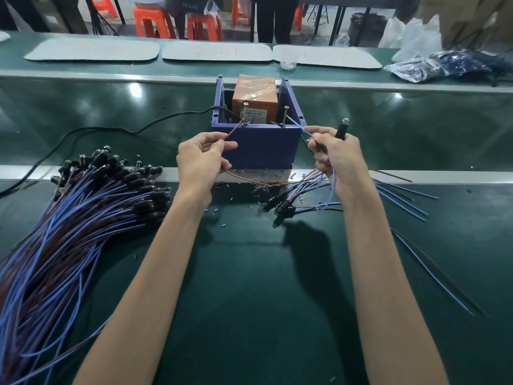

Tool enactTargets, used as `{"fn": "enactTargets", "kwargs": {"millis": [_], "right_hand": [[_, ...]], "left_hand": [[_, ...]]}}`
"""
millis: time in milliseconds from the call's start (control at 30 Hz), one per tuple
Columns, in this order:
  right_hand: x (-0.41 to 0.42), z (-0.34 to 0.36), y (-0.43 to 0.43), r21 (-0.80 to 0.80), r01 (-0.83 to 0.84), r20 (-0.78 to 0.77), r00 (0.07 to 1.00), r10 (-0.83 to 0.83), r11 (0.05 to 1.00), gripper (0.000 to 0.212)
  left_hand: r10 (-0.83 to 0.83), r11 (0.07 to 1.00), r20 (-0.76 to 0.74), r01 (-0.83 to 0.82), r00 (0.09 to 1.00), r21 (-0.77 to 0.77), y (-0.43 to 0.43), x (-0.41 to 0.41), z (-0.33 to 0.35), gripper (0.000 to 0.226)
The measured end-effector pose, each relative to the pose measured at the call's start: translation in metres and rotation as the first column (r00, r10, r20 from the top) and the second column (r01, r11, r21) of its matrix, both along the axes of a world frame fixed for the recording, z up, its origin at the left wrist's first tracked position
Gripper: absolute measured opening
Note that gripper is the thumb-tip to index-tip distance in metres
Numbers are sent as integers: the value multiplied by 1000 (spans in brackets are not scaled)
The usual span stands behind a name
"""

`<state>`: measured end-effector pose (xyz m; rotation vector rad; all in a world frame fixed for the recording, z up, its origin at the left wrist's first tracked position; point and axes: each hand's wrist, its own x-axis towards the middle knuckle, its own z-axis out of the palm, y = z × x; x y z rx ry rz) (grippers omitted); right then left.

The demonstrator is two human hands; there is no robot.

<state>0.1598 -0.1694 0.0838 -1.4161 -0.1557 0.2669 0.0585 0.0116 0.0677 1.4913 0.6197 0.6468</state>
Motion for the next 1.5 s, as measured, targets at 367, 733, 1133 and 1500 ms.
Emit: {"fn": "enactTargets", "kwargs": {"millis": [367,733,1133,1500], "right_hand": [[1,-1,0,8,17,10,1000,-17,1000,26],[-5,-3,13,-27,67,34,997,-66,997,21],[-6,-1,10,-39,45,12,999,-44,998,25],[-6,2,8,-31,50,10,999,-50,998,27]], "left_hand": [[-13,999,-41,15,999,34,1,-1,4,23],[-17,1000,-37,17,999,12,0,0,3,19],[-25,999,-48,27,999,31,0,-1,5,21],[-45,998,-74,48,996,46,0,-4,8,24]]}}
